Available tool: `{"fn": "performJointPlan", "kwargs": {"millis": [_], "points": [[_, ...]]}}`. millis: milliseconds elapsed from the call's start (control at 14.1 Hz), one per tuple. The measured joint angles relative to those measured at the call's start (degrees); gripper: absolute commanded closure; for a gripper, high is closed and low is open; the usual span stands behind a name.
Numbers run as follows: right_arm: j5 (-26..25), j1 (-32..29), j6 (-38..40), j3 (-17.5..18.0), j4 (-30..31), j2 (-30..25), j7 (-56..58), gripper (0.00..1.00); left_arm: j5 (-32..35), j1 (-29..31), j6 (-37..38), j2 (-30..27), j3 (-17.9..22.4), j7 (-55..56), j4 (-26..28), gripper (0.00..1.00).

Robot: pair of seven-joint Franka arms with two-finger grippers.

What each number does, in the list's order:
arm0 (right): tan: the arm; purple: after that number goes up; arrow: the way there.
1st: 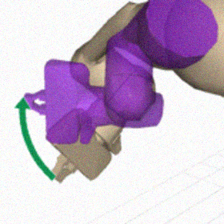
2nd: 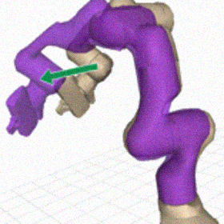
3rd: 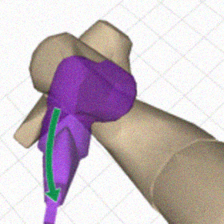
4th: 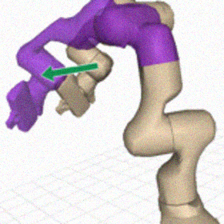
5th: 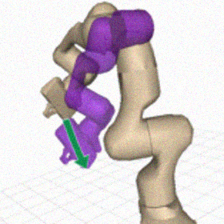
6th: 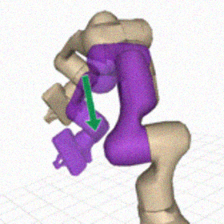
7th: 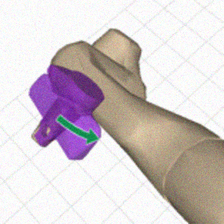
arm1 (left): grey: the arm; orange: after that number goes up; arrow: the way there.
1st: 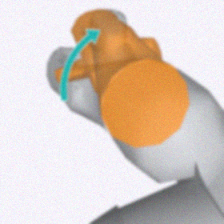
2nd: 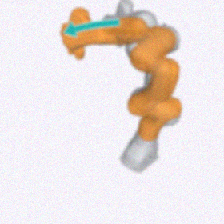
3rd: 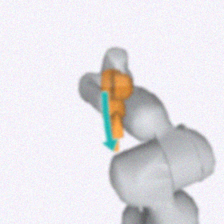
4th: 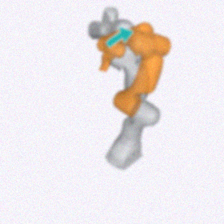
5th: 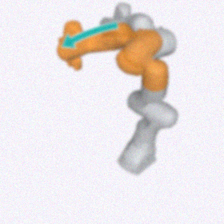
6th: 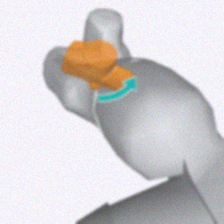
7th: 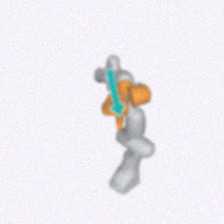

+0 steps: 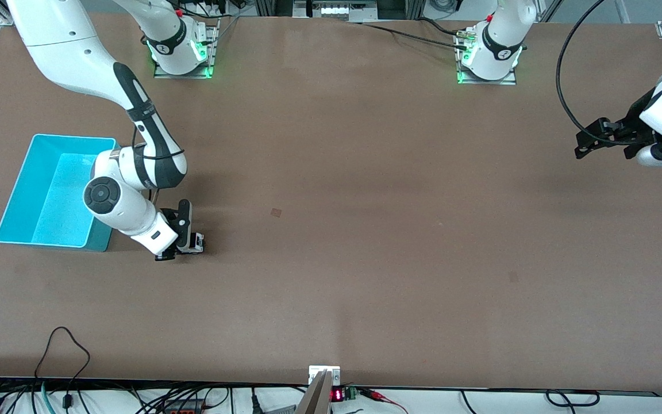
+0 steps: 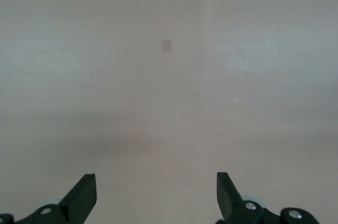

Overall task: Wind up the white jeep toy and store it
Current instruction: 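Lift the jeep with the right gripper and lower it into the bin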

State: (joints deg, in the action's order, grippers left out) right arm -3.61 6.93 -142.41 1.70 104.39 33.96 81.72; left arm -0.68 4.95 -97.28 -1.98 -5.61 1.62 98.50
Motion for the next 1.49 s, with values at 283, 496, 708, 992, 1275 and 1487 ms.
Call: {"fn": "performJointPlan", "kwargs": {"millis": [283, 496, 708, 992, 1275, 1487], "points": [[0.0, -1.9, 6.7, -1.2, -0.4, -6.2, -7.7, 1.0, 0.0, 0.0, 0.3, 0.0, 0.0, 0.0, 0.4, 0.0], [0.0, -3.8, 11.5, -4.4, -0.3, -10.9, -13.9, 1.0, 0.0, 0.0, 0.3, 0.0, 0.0, 0.0, 0.4, 0.0], [0.2, -4.1, 14.1, -10.8, -0.2, -13.5, -19.0, 1.0, 0.0, 0.0, 0.3, -0.1, 0.0, 0.0, 0.4, 0.0], [2.1, -4.5, 17.6, -18.1, -0.1, -14.2, -27.2, 1.0, 0.0, 0.0, 0.3, -0.2, 0.0, 0.0, 0.4, 0.0], [2.3, -5.3, 19.4, -20.2, 1.8, -13.9, -45.2, 1.0, 0.0, 0.0, 0.3, -0.2, 0.0, 0.0, 0.4, 0.0], [2.3, -5.3, 19.4, -20.2, 4.8, -13.0, -55.6, 1.0, 0.0, 0.0, 0.3, -0.2, 0.0, -0.1, 0.4, 0.0]]}}
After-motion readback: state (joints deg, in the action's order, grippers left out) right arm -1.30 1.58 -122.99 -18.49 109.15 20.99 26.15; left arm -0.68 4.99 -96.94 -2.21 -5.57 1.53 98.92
